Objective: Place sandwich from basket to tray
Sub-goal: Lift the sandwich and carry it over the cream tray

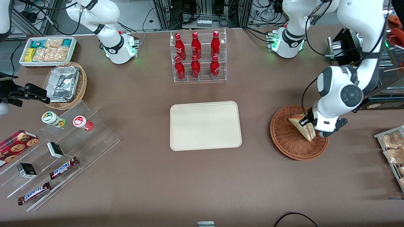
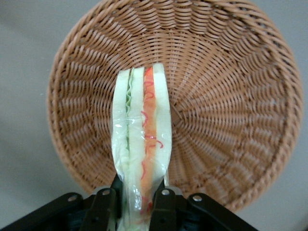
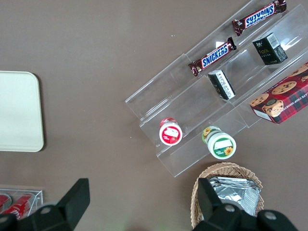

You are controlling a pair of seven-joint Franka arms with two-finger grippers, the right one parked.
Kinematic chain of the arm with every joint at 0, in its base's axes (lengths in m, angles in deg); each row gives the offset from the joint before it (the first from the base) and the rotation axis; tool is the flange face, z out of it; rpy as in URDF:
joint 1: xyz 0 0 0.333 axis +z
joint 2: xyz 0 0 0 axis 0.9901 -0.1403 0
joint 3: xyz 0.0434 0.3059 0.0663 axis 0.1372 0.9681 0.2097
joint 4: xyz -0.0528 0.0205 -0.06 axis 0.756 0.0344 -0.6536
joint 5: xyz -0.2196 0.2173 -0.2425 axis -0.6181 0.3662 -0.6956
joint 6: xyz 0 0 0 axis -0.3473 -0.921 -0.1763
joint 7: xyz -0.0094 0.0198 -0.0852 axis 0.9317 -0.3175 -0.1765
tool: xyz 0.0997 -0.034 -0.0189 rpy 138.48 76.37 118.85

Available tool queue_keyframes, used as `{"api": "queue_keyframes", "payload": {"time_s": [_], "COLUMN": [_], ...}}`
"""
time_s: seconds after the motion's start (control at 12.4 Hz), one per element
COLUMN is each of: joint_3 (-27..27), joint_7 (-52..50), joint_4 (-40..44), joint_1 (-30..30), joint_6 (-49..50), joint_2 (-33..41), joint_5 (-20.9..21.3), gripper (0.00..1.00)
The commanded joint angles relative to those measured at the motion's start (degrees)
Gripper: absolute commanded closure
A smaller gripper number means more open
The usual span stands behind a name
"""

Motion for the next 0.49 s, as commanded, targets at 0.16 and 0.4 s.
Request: {"api": "queue_keyframes", "payload": {"time_s": [0.16, 0.4], "joint_3": [-0.8, -0.8], "joint_7": [-0.84, -1.54], "joint_4": [11.0, 13.63], "joint_1": [-8.81, -16.63], "joint_6": [13.49, 13.32], "joint_2": [0.15, -2.39], "joint_5": [0.25, -0.72], "gripper": [1.0, 1.0]}}
